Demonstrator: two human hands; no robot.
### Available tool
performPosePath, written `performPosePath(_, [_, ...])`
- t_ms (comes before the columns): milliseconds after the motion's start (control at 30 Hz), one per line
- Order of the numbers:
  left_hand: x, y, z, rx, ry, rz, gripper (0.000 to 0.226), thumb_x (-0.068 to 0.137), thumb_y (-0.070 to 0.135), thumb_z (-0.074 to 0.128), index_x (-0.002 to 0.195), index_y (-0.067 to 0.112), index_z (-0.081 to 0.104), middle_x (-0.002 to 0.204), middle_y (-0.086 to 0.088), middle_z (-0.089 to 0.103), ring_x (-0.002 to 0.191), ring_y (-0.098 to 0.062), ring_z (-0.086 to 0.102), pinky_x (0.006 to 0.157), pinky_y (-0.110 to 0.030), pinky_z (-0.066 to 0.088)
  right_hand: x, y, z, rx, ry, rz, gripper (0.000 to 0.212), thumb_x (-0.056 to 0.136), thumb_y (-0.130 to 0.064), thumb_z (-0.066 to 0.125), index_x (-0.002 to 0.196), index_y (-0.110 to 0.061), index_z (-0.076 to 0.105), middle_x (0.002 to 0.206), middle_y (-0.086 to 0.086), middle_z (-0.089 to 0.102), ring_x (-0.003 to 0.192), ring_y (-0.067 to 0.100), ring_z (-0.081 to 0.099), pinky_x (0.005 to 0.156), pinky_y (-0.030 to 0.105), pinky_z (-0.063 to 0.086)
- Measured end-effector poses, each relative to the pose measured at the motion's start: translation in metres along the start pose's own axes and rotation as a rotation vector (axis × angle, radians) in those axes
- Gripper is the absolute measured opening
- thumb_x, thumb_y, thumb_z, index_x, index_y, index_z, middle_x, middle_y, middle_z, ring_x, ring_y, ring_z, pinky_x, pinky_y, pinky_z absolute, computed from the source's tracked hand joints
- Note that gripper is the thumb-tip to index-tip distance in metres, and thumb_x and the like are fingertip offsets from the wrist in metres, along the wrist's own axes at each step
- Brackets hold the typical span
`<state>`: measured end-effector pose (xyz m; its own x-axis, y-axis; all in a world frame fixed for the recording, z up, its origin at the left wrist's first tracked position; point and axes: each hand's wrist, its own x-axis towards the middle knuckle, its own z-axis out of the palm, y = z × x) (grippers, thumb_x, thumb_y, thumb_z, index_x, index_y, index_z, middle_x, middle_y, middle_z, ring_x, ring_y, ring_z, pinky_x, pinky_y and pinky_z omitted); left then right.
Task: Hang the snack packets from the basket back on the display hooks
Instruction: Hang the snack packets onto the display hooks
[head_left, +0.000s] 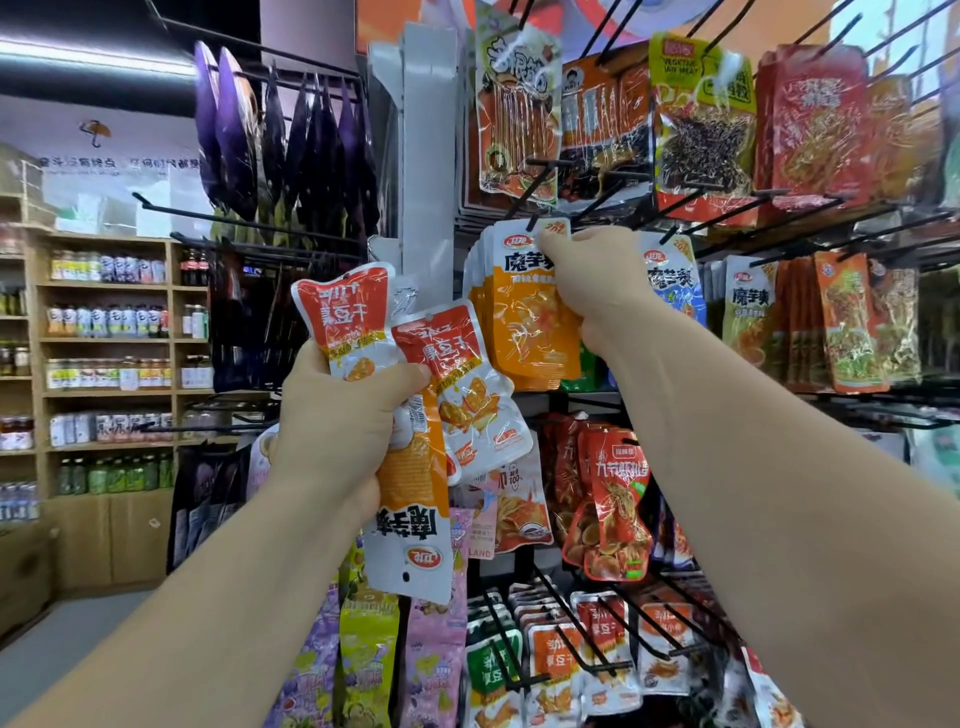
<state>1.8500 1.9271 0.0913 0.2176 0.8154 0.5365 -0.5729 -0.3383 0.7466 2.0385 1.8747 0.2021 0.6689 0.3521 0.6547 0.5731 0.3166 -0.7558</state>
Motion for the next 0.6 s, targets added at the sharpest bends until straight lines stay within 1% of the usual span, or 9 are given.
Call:
performPosePath(67, [0.001, -0.002, -0.001, -0.051, -0.003, -0.016, 0.039, 0.083, -0.003, 0.080, 0.104, 0.024, 0.063, 0.095, -0.003, 0.078, 0.090, -0.033, 0.077, 0.076, -0.058, 0.064, 0.000, 0.006, 0.003, -0.069, 0.025, -0.010, 0.056, 0.097, -0.035, 0.067, 0.057, -0.022, 0.030, 0.054, 0.000, 0.030, 0.053, 0.021, 0.031, 0.056, 0.034, 0.029])
performPosePath(133, [0.004, -0.006, -0.003, -0.028, 0.010, -0.012, 0.039, 0.083, -0.003, 0.080, 0.104, 0.025, 0.063, 0.092, -0.002, 0.077, 0.090, -0.034, 0.077, 0.076, -0.058, 0.064, -0.004, 0.011, 0.005, -0.185, 0.076, -0.083, 0.049, 0.098, -0.043, 0.065, 0.063, -0.019, 0.040, 0.057, -0.003, 0.037, 0.055, 0.020, 0.037, 0.059, 0.034, 0.031])
performPosePath(167, [0.004, -0.007, -0.004, -0.033, 0.020, -0.016, 0.039, 0.083, -0.003, 0.080, 0.103, 0.025, 0.062, 0.092, -0.002, 0.077, 0.089, -0.034, 0.077, 0.076, -0.058, 0.064, -0.008, 0.013, 0.006, -0.248, 0.115, -0.131, 0.040, 0.099, -0.045, 0.063, 0.074, -0.017, 0.049, 0.064, -0.004, 0.044, 0.062, 0.019, 0.044, 0.063, 0.034, 0.034])
performPosePath(200, [0.004, -0.007, -0.004, -0.039, 0.029, -0.016, 0.039, 0.083, -0.003, 0.081, 0.102, 0.025, 0.062, 0.092, -0.002, 0.077, 0.089, -0.034, 0.077, 0.076, -0.058, 0.064, -0.011, 0.016, 0.008, -0.299, 0.150, -0.186, 0.032, 0.100, -0.046, 0.061, 0.092, -0.016, 0.054, 0.075, -0.004, 0.051, 0.073, 0.020, 0.050, 0.068, 0.033, 0.036])
performPosePath(233, [0.004, -0.008, -0.005, -0.034, 0.030, -0.017, 0.039, 0.083, -0.003, 0.081, 0.102, 0.025, 0.062, 0.092, -0.003, 0.077, 0.090, -0.035, 0.076, 0.075, -0.058, 0.064, -0.017, 0.020, 0.009, -0.324, 0.172, -0.240, 0.034, 0.100, -0.046, 0.061, 0.111, -0.015, 0.052, 0.085, -0.003, 0.056, 0.081, 0.021, 0.053, 0.071, 0.033, 0.036])
performPosePath(267, [0.004, -0.007, -0.006, -0.021, 0.039, -0.027, 0.038, 0.083, -0.003, 0.081, 0.102, 0.024, 0.062, 0.094, -0.004, 0.077, 0.091, -0.036, 0.076, 0.076, -0.059, 0.064, -0.023, 0.024, 0.009, -0.337, 0.183, -0.296, 0.040, 0.101, -0.045, 0.061, 0.125, -0.016, 0.047, 0.094, -0.002, 0.057, 0.085, 0.021, 0.053, 0.072, 0.032, 0.036])
performPosePath(333, [0.003, -0.006, -0.007, -0.014, 0.051, -0.027, 0.038, 0.083, -0.003, 0.081, 0.102, 0.024, 0.062, 0.098, -0.006, 0.078, 0.091, -0.036, 0.077, 0.075, -0.059, 0.064, -0.034, 0.032, 0.010, -0.379, 0.182, -0.400, 0.046, 0.101, -0.045, 0.060, 0.138, -0.023, 0.042, 0.107, -0.005, 0.054, 0.086, 0.016, 0.052, 0.071, 0.031, 0.037])
performPosePath(433, [0.002, -0.004, -0.008, -0.016, 0.050, -0.040, 0.039, 0.083, -0.004, 0.081, 0.103, 0.024, 0.062, 0.103, -0.009, 0.077, 0.090, -0.035, 0.077, 0.076, -0.062, 0.063, -0.034, 0.042, 0.009, -0.481, 0.174, -0.466, 0.042, 0.103, -0.048, 0.055, 0.141, -0.032, 0.048, 0.122, -0.002, 0.052, 0.086, 0.015, 0.049, 0.070, 0.029, 0.038])
performPosePath(600, [0.001, -0.004, -0.008, -0.047, 0.020, -0.035, 0.039, 0.083, -0.004, 0.080, 0.103, 0.024, 0.061, 0.105, -0.011, 0.077, 0.091, -0.037, 0.077, 0.074, -0.064, 0.063, -0.026, 0.043, 0.012, -0.573, 0.141, -0.435, 0.035, 0.104, -0.049, 0.051, 0.135, -0.032, 0.055, 0.121, 0.003, 0.051, 0.082, 0.021, 0.050, 0.068, 0.031, 0.037])
